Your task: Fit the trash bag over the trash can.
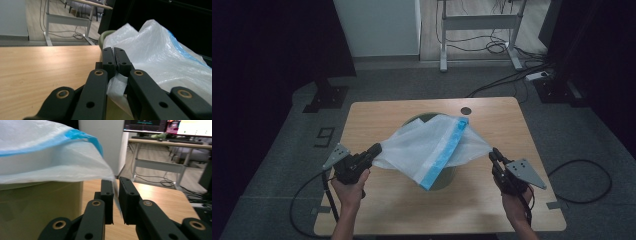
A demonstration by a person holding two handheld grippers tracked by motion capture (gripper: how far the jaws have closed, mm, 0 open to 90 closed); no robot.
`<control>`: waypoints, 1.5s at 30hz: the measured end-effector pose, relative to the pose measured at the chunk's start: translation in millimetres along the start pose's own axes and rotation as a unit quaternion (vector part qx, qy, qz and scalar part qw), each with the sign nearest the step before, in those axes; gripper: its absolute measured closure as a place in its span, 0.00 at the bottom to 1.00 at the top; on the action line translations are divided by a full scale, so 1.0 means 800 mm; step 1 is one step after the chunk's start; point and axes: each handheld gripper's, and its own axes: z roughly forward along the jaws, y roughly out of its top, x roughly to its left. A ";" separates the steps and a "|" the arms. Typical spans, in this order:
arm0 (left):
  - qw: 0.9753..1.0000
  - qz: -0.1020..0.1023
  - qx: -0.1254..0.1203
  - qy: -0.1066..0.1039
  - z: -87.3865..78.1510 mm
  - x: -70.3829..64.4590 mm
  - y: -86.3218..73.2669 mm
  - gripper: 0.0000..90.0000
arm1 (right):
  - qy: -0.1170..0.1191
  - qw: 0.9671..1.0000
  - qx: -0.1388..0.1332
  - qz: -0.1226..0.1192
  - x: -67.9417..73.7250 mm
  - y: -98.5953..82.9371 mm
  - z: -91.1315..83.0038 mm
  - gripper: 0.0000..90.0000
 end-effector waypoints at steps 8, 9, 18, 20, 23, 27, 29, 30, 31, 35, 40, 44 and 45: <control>1.000 0.001 0.005 0.002 0.002 -0.003 -0.008 0.97 | 0.034 0.999 -0.002 0.005 0.013 0.004 -0.024 0.56; 1.000 0.001 0.005 0.002 0.002 -0.003 -0.008 0.97 | 0.034 0.999 -0.002 0.005 0.013 0.004 -0.024 0.56; 1.000 0.009 0.017 0.000 0.004 -0.011 -0.015 0.96 | 0.088 0.996 -0.007 0.010 0.038 0.017 -0.040 0.48; 1.000 0.009 0.017 -0.001 0.004 -0.012 -0.016 0.96 | 0.095 0.995 -0.007 0.009 0.042 0.019 -0.037 0.47; 1.000 0.009 0.019 -0.001 0.004 -0.012 -0.018 0.96 | 0.117 0.993 -0.002 0.008 0.055 0.023 -0.030 0.46; 1.000 0.009 0.018 -0.003 0.004 -0.014 -0.019 0.96 | 0.145 0.989 0.007 0.006 0.076 0.021 -0.027 0.42; 1.000 0.010 0.018 -0.005 0.004 -0.016 -0.019 0.96 | 0.160 0.987 0.009 0.005 0.088 0.019 -0.030 0.39; 1.000 0.011 0.018 -0.006 0.004 -0.018 -0.019 0.96 | 0.177 0.984 0.004 -0.002 0.102 0.020 -0.038 0.37; 1.000 0.011 0.018 -0.006 0.004 -0.018 -0.019 0.96 | 0.177 0.984 0.004 -0.002 0.102 0.020 -0.038 0.37; 1.000 0.010 0.019 -0.009 0.007 -0.022 -0.018 0.96 | 0.202 0.979 0.003 -0.012 0.127 0.024 -0.048 0.30; 1.000 0.011 0.020 -0.009 0.009 -0.024 -0.018 0.96 | 0.196 0.980 0.009 -0.020 0.138 0.022 -0.042 0.25; 1.000 0.010 0.020 -0.012 0.009 -0.022 -0.020 0.96 | 0.168 0.985 0.019 -0.027 0.149 0.017 -0.030 0.39; 1.000 0.012 0.018 -0.016 0.009 -0.023 -0.022 0.96 | 0.170 0.985 0.018 -0.026 0.149 0.016 -0.029 0.48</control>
